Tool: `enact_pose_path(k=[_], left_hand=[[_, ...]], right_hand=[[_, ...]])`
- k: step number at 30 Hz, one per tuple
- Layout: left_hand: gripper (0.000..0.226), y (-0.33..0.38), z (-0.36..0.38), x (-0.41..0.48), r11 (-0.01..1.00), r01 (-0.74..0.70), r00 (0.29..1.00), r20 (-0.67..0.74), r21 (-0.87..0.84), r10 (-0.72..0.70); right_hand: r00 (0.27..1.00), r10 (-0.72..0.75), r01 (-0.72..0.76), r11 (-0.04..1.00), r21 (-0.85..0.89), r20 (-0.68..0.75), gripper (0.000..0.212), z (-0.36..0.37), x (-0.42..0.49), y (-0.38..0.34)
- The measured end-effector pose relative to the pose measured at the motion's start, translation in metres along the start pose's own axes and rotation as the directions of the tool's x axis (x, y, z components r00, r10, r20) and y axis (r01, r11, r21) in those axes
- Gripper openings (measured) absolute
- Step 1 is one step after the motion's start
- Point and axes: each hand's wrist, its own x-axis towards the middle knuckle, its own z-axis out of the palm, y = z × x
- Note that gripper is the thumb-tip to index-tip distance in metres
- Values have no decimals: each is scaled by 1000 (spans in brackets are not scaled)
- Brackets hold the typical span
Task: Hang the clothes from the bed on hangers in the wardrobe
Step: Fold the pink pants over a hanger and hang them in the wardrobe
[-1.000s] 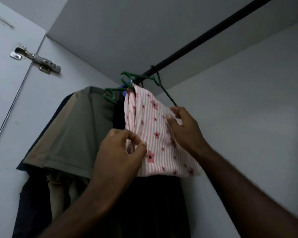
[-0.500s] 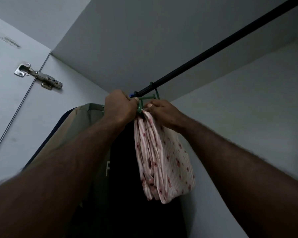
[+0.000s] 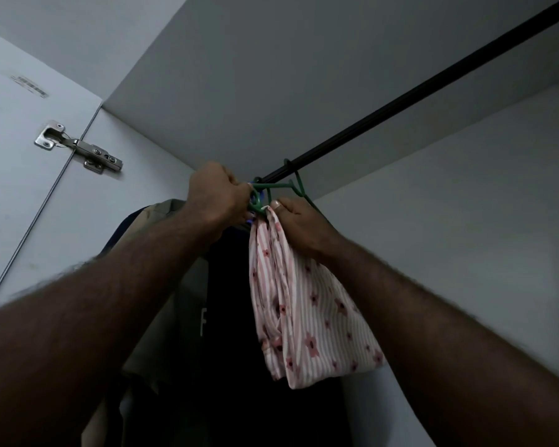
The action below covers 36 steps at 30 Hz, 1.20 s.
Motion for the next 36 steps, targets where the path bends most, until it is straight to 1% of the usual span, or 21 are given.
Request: enact_pose_path(k=[4,6,11,13,14,15,16,17,18,19,20,21,23,25,26,27,29,32,34,36], left_hand=[[22,-4,-4,3,1000,11,1000,-5,-14,-11],[24,-6,-6,6,1000,12,1000,-11,-19,-12],[28,-4,-8,7,1000,-1,1000,-12,5,1],[30,-3,-11,7,1000,-14,1000,-9,20,14],[27,-3,-12,6,997,-47,998,-26,59,48],[22,-2,-12,5,980,-120,989,-72,158,133],[17,-1,-11,5,925,-220,956,-121,309,268],[19,3,-10,2,835,-314,904,-127,453,409],[22,7,-7,1,733,-401,850,-74,550,521],[23,11,-3,1,646,-469,820,24,602,572],[21,15,2,1,584,-518,807,130,625,576],[20,17,7,2,536,-545,806,228,644,546],[21,19,14,8,484,-576,809,378,659,450],[24,18,13,16,453,-609,793,492,651,358],[23,17,12,20,430,-625,780,538,651,319],[21,14,11,23,403,-636,770,570,658,286],[18,9,13,27,355,-648,760,608,674,231],[33,7,19,27,253,-637,770,616,729,166],[35,6,22,26,187,-639,768,605,746,209],[35,5,20,26,167,-653,753,609,739,248]], right_hand=[[1000,-3,3,1000,1,7,34,4,1,2],[1000,1,-1,1000,-14,10,35,5,1,5],[1000,-23,23,1000,-16,-7,33,4,-2,12],[1000,-2,2,1000,-14,4,32,3,-1,10],[1000,12,-12,1000,-8,16,32,3,0,8],[999,19,-19,1000,-4,30,33,3,1,6],[999,22,-21,1000,-15,43,34,4,3,4],[998,21,-19,999,-32,55,34,5,4,2],[998,31,-28,998,-52,62,34,6,5,0],[998,28,-25,998,-50,64,35,6,5,-2],[998,21,-18,999,-34,64,33,6,6,-4],[998,3,-3,1000,2,63,29,5,5,-5],[998,21,-29,992,120,62,21,2,3,-9],[990,117,-131,964,231,72,28,-3,-1,-11],[985,154,-170,952,253,83,31,-6,-3,-11],[983,161,-178,948,264,82,32,-9,-4,-12],[986,154,-164,948,274,57,26,-14,-3,-9],[990,141,-141,967,211,12,23,-11,2,-2],[996,90,-87,988,128,-13,20,-8,3,9],[998,53,-53,998,21,-32,37,-8,-1,24]])
